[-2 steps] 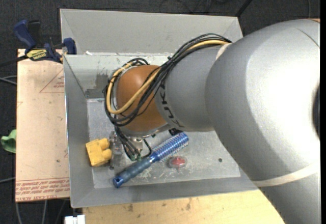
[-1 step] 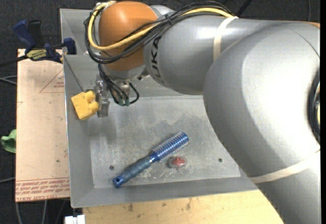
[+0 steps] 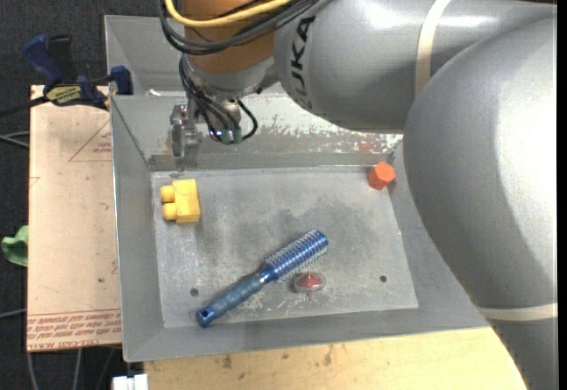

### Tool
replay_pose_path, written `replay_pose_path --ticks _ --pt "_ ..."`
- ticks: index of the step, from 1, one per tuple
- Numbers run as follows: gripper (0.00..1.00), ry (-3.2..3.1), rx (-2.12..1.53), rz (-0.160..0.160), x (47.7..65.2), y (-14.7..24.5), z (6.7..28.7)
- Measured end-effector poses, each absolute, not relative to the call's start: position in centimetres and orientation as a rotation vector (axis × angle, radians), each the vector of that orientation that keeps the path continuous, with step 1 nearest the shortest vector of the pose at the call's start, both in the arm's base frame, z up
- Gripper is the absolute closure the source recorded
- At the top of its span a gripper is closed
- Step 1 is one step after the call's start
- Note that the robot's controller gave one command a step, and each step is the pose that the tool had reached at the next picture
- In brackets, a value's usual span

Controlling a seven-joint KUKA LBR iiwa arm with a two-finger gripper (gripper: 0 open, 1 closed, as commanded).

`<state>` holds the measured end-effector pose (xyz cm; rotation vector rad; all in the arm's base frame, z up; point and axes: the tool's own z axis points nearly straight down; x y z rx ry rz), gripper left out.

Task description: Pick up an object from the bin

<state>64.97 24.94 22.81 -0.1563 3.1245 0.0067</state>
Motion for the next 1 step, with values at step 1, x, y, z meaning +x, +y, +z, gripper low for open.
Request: replay_pose_path --ticks 1 --pt "0.0 3.134 -0.156 0.003 64.8 24.87 22.22"
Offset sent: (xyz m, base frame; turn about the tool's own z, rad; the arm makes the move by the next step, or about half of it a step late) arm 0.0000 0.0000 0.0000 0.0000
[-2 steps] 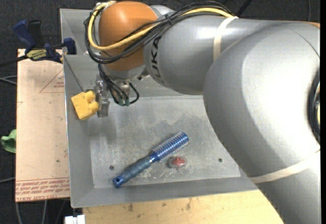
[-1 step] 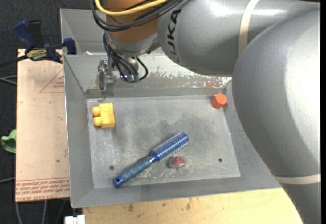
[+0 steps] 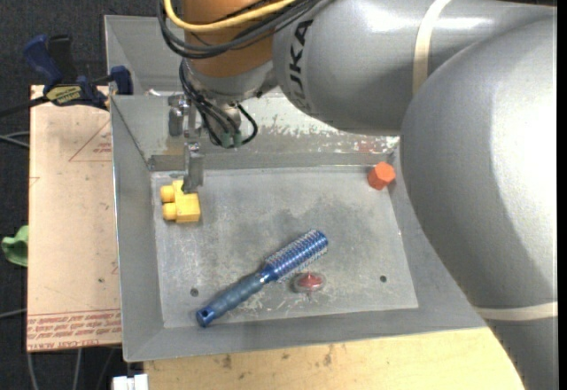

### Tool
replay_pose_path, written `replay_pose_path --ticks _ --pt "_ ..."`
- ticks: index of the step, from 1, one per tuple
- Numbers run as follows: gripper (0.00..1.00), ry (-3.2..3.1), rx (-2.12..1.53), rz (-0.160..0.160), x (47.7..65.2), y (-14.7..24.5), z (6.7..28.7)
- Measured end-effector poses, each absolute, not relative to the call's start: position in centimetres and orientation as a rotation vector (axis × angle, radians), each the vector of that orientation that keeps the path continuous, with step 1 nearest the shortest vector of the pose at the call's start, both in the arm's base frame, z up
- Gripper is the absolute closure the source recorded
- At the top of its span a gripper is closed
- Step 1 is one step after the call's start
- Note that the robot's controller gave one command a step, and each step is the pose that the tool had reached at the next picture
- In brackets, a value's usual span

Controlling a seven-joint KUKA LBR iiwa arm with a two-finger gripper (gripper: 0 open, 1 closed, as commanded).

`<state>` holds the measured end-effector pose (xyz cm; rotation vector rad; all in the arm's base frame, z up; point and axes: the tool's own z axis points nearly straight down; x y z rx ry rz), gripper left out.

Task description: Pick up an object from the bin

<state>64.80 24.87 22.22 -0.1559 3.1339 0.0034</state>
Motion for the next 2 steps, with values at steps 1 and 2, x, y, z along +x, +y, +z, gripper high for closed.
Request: replay_pose_path --ticks 1,2 --pt "0.0 3.147 -0.08 -0.002 64.1 23.3 13.8" --pt "0.0 3.127 -0.332 0.001 64.4 24.6 6.7"
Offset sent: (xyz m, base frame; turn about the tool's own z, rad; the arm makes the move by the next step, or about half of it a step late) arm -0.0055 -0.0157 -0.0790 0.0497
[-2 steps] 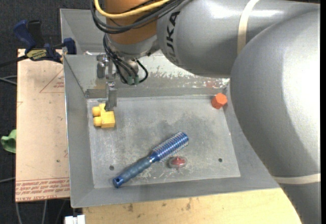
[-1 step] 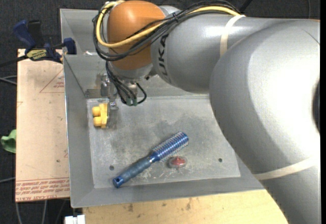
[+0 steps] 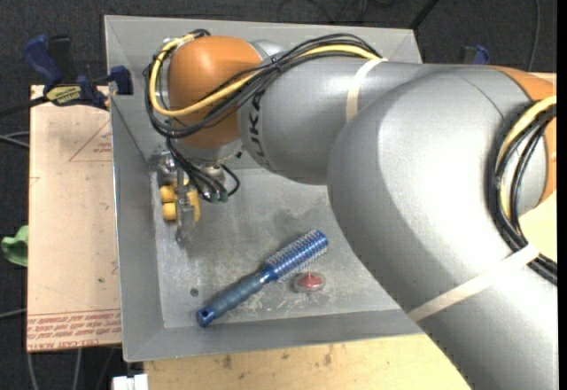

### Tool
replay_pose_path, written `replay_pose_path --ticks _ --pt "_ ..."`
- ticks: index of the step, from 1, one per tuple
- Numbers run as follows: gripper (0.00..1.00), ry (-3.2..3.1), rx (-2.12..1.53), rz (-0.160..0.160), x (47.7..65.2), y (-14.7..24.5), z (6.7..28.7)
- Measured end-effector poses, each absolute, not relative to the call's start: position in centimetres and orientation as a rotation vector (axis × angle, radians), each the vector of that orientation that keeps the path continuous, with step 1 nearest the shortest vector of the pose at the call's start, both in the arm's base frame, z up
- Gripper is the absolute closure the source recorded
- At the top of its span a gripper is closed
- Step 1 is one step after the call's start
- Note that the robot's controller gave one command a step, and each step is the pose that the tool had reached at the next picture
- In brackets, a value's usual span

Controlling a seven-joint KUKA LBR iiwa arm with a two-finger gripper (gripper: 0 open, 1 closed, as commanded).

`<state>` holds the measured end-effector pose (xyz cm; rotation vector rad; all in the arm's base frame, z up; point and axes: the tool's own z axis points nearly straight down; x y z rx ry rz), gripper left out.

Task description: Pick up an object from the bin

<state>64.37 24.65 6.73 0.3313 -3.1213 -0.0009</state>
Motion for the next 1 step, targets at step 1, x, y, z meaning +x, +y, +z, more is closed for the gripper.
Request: replay_pose_path --ticks 1 --pt "1.0 -3.126 0.331 -0.003 64.52 24.67 7.02"
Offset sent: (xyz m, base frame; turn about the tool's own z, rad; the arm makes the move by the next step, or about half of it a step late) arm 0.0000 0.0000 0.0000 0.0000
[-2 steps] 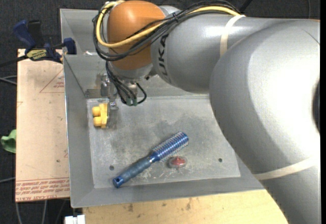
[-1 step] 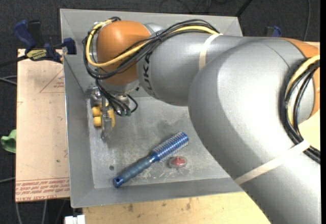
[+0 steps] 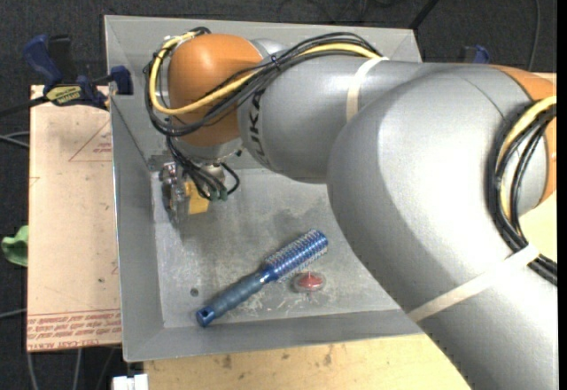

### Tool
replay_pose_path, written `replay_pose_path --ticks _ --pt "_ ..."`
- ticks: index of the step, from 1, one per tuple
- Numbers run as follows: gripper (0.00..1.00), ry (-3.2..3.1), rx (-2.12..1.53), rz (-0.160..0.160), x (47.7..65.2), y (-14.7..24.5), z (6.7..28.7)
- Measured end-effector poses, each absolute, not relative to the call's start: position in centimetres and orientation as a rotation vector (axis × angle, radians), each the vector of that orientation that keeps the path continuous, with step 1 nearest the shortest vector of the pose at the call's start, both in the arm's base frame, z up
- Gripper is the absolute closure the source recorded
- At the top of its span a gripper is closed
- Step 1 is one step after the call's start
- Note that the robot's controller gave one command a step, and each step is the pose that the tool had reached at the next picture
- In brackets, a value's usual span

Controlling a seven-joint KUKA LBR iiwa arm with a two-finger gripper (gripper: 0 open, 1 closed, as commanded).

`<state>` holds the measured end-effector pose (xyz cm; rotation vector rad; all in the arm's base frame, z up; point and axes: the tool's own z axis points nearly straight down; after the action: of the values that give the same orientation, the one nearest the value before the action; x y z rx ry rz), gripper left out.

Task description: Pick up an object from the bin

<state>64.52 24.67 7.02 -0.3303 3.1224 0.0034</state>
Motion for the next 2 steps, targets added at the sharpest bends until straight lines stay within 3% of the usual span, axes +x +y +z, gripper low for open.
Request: replay_pose_path --ticks 2 --pt "1.0 3.124 -0.295 0.004 65.42 23.82 7.06"
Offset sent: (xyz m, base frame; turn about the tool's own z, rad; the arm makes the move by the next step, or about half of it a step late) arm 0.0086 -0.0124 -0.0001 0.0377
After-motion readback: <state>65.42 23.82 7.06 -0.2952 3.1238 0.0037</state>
